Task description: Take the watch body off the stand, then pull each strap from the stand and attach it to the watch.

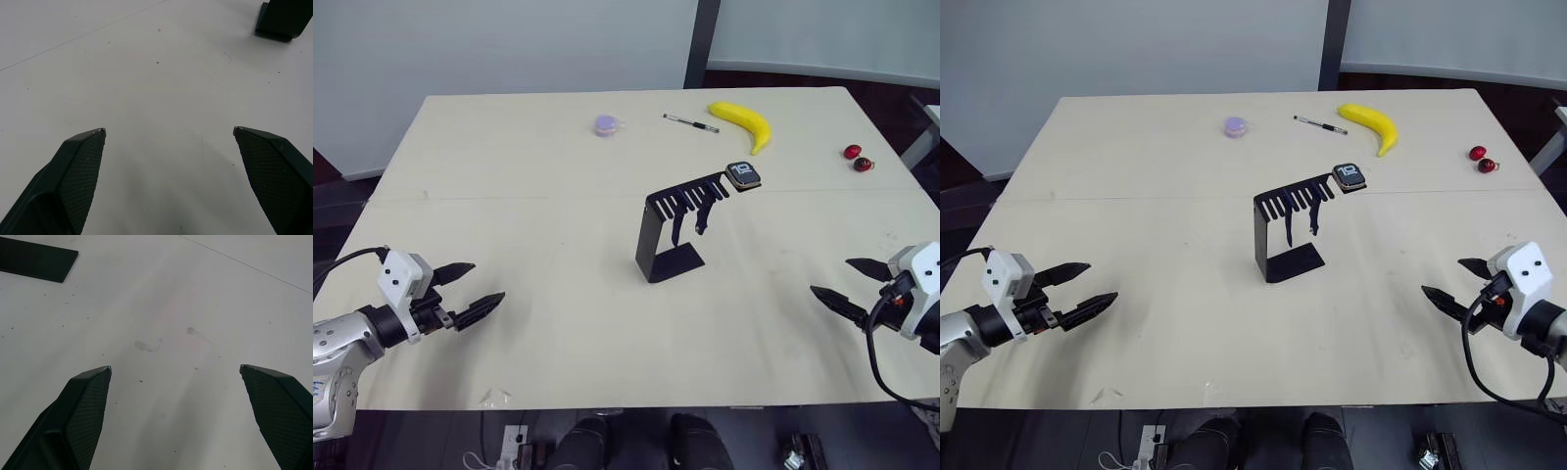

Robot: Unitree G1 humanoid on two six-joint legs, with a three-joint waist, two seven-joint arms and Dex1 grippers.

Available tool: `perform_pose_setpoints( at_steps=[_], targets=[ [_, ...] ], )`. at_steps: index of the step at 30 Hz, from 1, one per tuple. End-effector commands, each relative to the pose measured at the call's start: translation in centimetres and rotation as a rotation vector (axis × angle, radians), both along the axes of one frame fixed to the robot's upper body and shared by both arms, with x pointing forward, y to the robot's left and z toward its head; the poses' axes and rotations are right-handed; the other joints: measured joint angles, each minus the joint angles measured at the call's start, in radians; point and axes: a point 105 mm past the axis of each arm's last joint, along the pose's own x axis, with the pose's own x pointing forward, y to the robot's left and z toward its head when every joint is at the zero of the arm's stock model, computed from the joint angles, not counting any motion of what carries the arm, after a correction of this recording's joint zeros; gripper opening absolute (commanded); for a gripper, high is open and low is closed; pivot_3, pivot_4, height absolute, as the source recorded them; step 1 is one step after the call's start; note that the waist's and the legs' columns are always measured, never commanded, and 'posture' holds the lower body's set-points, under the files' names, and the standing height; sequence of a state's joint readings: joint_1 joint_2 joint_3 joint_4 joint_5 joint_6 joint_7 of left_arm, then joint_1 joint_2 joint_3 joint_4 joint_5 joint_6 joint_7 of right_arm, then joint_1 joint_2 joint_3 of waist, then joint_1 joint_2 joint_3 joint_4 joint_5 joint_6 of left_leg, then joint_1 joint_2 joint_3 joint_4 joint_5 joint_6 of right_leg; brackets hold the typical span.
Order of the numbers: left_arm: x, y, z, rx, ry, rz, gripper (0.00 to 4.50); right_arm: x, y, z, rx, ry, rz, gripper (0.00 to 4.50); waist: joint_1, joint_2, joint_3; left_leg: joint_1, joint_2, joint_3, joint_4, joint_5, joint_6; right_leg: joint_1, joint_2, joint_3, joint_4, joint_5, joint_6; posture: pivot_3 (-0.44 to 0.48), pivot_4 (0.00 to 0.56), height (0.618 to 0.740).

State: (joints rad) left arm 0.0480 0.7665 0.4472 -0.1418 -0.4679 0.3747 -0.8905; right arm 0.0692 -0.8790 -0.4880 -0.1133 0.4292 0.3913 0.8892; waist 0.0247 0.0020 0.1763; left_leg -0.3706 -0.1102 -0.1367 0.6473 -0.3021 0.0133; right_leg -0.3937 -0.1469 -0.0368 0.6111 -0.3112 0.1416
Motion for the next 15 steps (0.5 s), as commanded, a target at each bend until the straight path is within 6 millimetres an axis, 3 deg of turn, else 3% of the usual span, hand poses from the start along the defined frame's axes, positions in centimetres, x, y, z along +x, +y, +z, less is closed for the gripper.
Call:
perform_pose_setpoints(
  at_steps=[1,10,15],
  targets=[
    [0.1,-0.4,0.7,0.023,-0.014,-0.032,4.5,-0.2,-0.4,1.7,-0.014,-0.08,-0.019,4.45,0.0,0.0,0.0,0.0,0.0,0.0,0.0,0.0,0.0,0.0,0.0,0.0,0.0,0.0,0.0,0.0,0.15,0.74],
    [1.3,-1.8,1.3,-0.014,-0.051,-0.089,4.5,-0.4,0.7,2.3,-0.041,-0.125,-0.026,4.45,0.002,0.0,0.0,0.0,0.0,0.001,0.0,0.0,0.0,0.0,0.0,0.0,0.0,0.0,0.0,0.0,0.15,0.74],
    [1.4,-4.5,3.4,-0.069,-0.092,-0.232,4.5,-1.0,2.9,3.7,-0.017,-0.154,0.012,4.45,0.001,0.0,0.0,0.0,0.001,0.002,0.0,-0.001,-0.001,-0.001,0.001,0.0,0.001,0.0,0.0,0.0,0.15,0.74]
  ],
)
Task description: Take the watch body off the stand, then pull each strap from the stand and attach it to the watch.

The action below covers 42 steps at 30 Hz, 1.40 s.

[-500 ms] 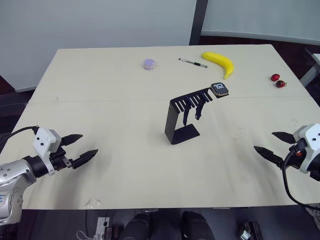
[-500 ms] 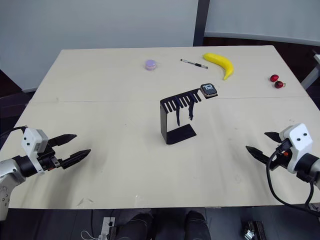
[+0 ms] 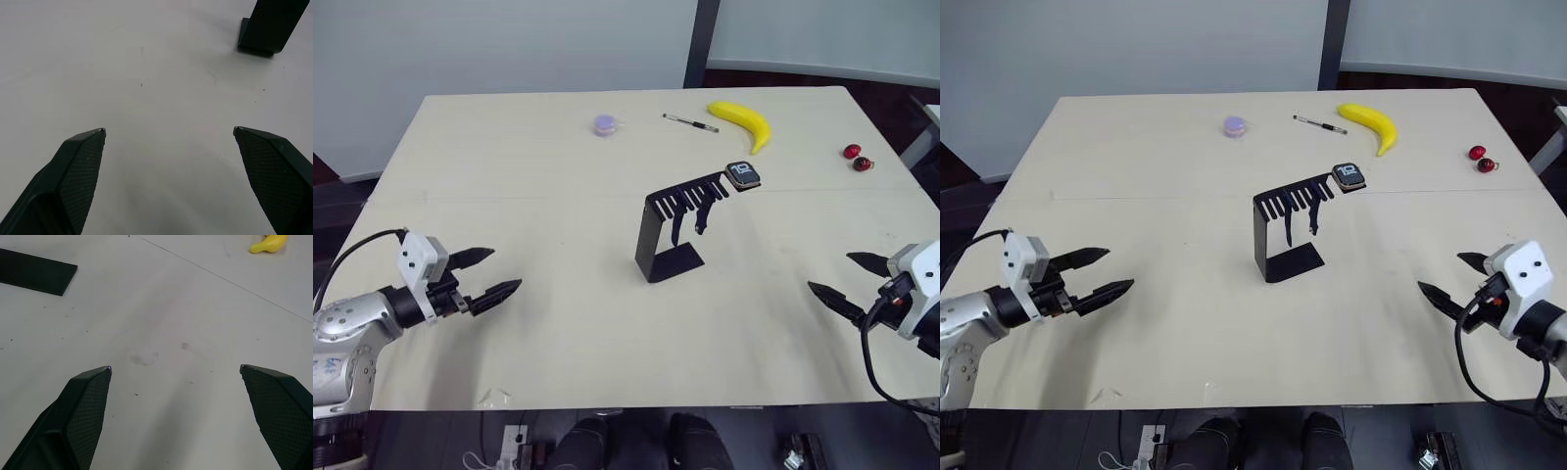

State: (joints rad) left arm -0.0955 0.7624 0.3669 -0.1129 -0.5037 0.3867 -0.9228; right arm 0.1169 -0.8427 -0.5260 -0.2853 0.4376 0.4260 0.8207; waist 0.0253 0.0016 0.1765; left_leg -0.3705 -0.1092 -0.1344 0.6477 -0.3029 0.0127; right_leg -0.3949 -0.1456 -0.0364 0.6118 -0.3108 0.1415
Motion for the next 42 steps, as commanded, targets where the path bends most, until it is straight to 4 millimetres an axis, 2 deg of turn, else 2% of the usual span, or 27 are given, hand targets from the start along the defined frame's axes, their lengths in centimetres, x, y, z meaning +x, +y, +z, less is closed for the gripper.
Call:
perform_pose_setpoints(
  at_steps=[1,3,9,12,18,23,30,37,42],
  targets=[
    [-0.6,-2.8,2.3,-0.019,-0.055,-0.154,4.5,-0.5,1.6,2.6,0.024,-0.086,0.011,4.45,0.0,0.0,0.0,0.0,0.0,0.0,0.0,0.0,0.0,0.0,0.0,0.0,0.0,0.0,0.0,0.0,0.15,0.74],
    [-0.8,-4.3,3.6,-0.03,-0.082,-0.217,4.5,-0.7,2.5,3.5,0.052,-0.109,0.009,4.45,0.001,0.0,0.0,0.0,0.0,0.001,0.0,0.0,0.0,0.0,0.0,0.002,0.0,0.0,0.0,0.0,0.15,0.74],
    [-0.3,-8.7,9.4,-0.072,-0.232,-0.364,4.5,-2.0,6.0,7.8,0.211,-0.214,0.022,4.45,0.003,-0.001,0.0,-0.001,0.0,0.0,0.0,0.0,0.0,-0.001,0.001,0.005,0.001,0.0,0.0,0.0,0.15,0.74],
    [0.4,-10.2,10.9,-0.07,-0.265,-0.394,4.5,-1.9,7.6,9.6,0.274,-0.247,0.048,4.45,-0.001,-0.001,0.001,0.0,0.0,0.002,0.001,0.0,0.0,-0.001,0.001,0.007,0.001,0.001,0.001,0.0,0.15,0.74],
    [1.1,-13.6,12.1,-0.062,-0.301,-0.475,4.5,-0.1,10.7,12.1,0.373,-0.269,0.044,4.45,-0.005,-0.004,0.003,0.0,0.001,0.008,0.0,0.0,0.001,-0.003,0.004,0.012,0.001,0.002,0.001,0.0,0.15,0.74],
    [0.7,-15.8,12.6,-0.07,-0.306,-0.519,4.5,1.6,12.2,12.8,0.427,-0.247,-0.01,4.45,-0.003,-0.005,0.003,-0.002,0.002,0.008,0.0,0.0,0.001,-0.006,0.005,0.015,0.0,0.002,0.001,0.0,0.15,0.74],
    [0.9,-17.0,12.6,-0.068,-0.317,-0.523,4.5,3.4,13.5,12.5,0.434,-0.208,-0.057,4.45,-0.004,-0.006,0.003,-0.007,0.002,0.011,0.0,0.0,0.001,-0.015,0.005,0.016,0.008,0.002,0.002,0.0,0.15,0.74],
    [0.9,-17.5,12.6,-0.062,-0.33,-0.517,4.5,4.0,14.7,12.0,0.43,-0.196,-0.065,4.45,-0.005,-0.006,0.004,-0.007,0.002,0.015,0.002,0.0,0.001,-0.017,0.007,0.017,0.008,0.002,0.002,0.0,0.15,0.74],
    [0.8,-17.6,12.5,-0.064,-0.334,-0.515,4.5,4.3,14.8,11.4,0.419,-0.195,-0.091,4.45,-0.004,-0.006,0.003,-0.007,0.002,0.015,0.003,0.0,0.001,-0.017,0.008,0.018,0.009,0.002,0.002,0.0,0.15,0.74]
  ],
)
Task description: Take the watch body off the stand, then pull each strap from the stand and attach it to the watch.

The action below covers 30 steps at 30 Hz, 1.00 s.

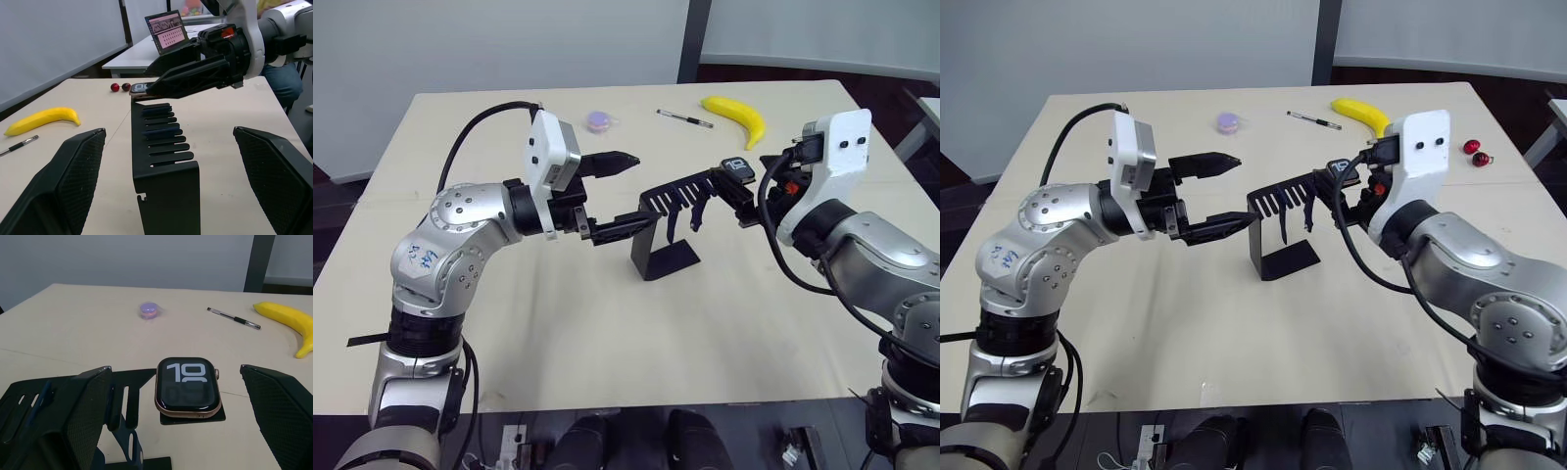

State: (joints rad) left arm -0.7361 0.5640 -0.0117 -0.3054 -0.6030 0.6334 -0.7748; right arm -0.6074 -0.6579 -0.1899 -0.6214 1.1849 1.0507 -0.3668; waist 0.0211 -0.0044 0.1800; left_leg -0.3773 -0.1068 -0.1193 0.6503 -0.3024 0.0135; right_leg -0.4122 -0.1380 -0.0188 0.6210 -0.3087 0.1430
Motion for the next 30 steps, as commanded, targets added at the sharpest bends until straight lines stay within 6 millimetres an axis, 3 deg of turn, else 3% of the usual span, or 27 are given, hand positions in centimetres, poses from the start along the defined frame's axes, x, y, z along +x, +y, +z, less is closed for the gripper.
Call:
perform_pose_setpoints(
  at_steps=[1,30],
  targets=[
    [-0.69,-0.22,0.93,-0.004,-0.057,-0.006,4.5,-0.17,-0.17,0.83,0.002,-0.049,-0.033,4.45,0.0,0.0,0.0,0.0,0.0,0.0,0.0,0.0,0.0,0.0,0.0,0.0,0.0,0.0,0.0,0.0,0.15,0.74],
    [-0.65,0.31,1.02,-0.006,-0.06,-0.009,4.5,0.37,-0.88,0.78,0.025,-0.054,-0.073,4.45,-0.009,0.0,0.0,0.0,-0.001,-0.004,-0.001,-0.013,0.008,-0.001,0.002,0.001,0.0,0.0,0.0,0.0,0.15,0.74]
  ],
)
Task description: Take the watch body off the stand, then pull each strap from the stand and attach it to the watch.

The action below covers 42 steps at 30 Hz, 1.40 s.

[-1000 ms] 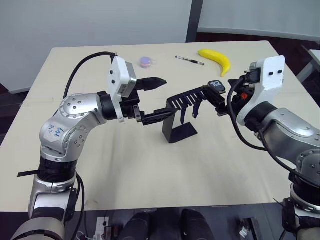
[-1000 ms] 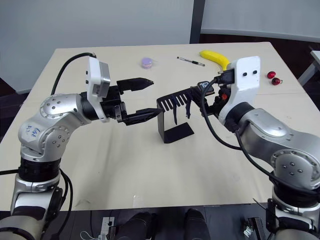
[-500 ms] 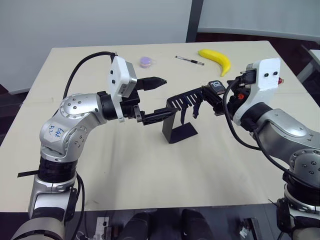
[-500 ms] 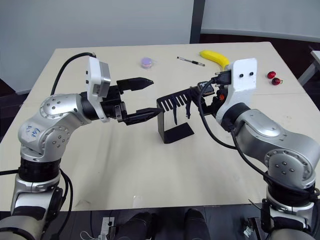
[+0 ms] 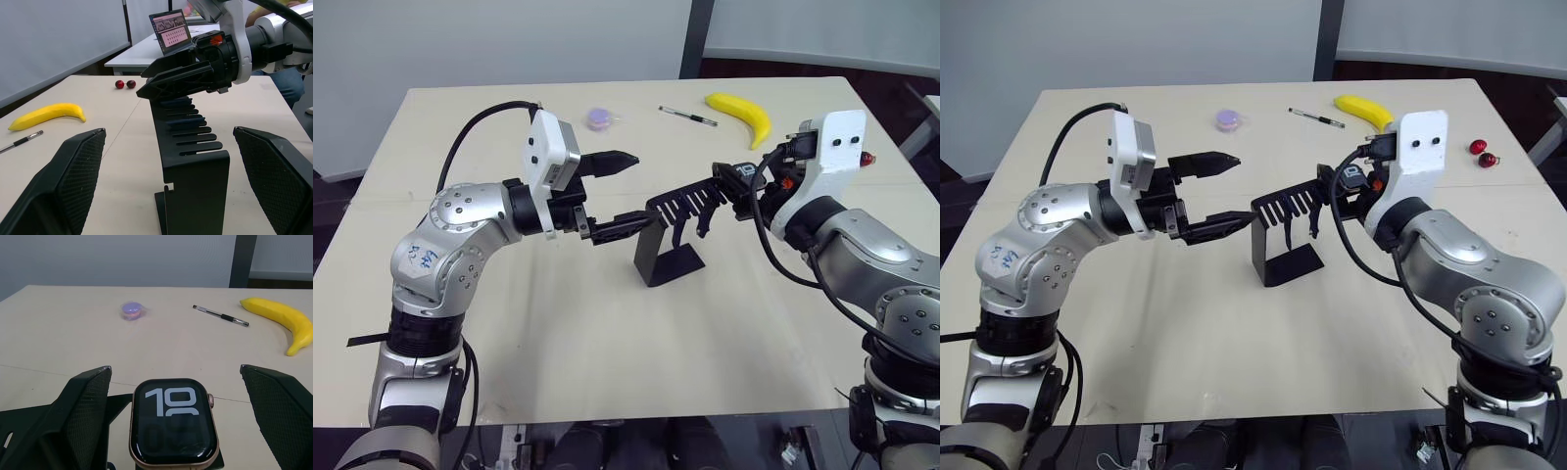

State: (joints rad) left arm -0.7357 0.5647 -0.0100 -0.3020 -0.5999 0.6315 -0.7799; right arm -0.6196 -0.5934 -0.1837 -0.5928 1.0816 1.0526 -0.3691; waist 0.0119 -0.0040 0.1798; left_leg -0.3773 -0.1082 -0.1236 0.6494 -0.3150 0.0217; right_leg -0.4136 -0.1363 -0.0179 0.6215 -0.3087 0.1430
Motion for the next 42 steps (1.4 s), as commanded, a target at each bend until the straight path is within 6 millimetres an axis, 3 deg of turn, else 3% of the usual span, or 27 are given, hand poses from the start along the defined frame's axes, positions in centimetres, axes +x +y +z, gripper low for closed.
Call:
perform_pose_setpoints(
  at_steps=[1,18,37,40,42],
  targets=[
    [-0.7,0.3,1.0,-0.005,-0.059,-0.011,4.5,-0.7,-0.5,1.0,-0.001,-0.048,-0.013,4.45,0.0,0.0,0.0,0.0,0.0,0.0,0.001,0.0,0.0,0.0,0.0,0.0,0.0,0.0,0.0,0.0,0.15,0.74],
    [-1.3,-0.5,0.8,-0.012,-0.075,-0.029,4.5,-1.3,-0.9,0.7,0.028,-0.031,0.018,4.45,-0.013,0.0,0.0,0.003,0.002,0.005,0.003,0.011,-0.009,0.0,0.003,0.007,0.004,0.0,-0.001,0.0,0.15,0.74],
    [-0.3,0.1,1.2,-0.015,-0.079,-0.001,4.5,0.1,0.6,0.8,0.029,-0.029,0.064,4.45,-0.012,0.0,0.0,0.003,0.002,0.004,-0.002,0.01,-0.007,0.0,0.003,0.007,0.003,0.0,-0.001,0.0,0.15,0.74],
    [-0.3,0.2,1.3,-0.013,-0.082,0.005,4.5,0.2,0.7,0.7,0.024,-0.024,0.065,3.21,-0.013,0.0,0.0,0.003,0.002,0.004,-0.002,0.009,-0.006,0.0,0.003,0.007,0.003,0.0,-0.001,0.0,0.15,0.74],
    [-0.4,0.2,1.2,-0.013,-0.083,0.006,4.5,0.1,0.7,0.7,0.023,-0.024,0.067,3.21,-0.013,0.0,0.0,0.003,0.002,0.004,-0.002,0.009,-0.006,-0.001,0.003,0.007,0.002,0.0,-0.001,0.0,0.15,0.74]
  ],
)
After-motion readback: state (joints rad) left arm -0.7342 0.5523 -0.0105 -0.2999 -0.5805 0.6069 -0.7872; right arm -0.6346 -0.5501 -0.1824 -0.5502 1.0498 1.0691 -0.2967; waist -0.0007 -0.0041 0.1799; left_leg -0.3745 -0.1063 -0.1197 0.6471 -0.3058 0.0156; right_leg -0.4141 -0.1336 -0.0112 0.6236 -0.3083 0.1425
